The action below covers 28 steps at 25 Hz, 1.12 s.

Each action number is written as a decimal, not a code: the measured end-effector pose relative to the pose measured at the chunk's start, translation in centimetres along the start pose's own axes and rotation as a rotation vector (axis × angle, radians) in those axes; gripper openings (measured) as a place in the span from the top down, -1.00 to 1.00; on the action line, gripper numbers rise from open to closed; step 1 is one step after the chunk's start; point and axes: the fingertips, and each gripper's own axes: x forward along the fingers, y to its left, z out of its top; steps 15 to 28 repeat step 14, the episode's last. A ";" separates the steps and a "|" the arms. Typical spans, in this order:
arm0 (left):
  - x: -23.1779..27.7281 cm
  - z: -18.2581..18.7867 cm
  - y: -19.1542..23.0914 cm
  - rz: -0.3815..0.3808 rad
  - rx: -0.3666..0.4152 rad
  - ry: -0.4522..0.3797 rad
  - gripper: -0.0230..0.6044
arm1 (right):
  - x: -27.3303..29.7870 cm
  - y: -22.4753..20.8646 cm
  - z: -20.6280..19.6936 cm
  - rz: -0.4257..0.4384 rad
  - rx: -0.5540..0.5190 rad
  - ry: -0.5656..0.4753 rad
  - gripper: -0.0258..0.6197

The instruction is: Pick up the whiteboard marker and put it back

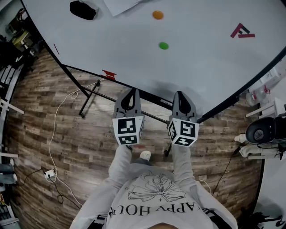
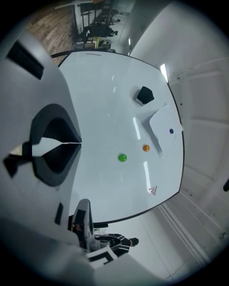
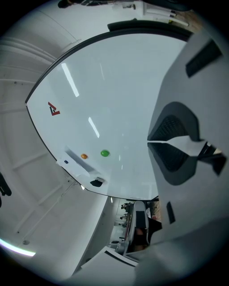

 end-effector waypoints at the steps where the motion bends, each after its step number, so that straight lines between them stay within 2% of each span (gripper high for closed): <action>1: 0.0 0.0 0.1 0.002 0.000 0.000 0.90 | 0.0 0.0 -0.1 -0.001 0.000 0.002 0.88; 28: -0.6 -0.2 0.3 0.013 0.001 0.004 0.90 | -0.2 0.0 -0.3 0.007 -0.007 0.009 0.88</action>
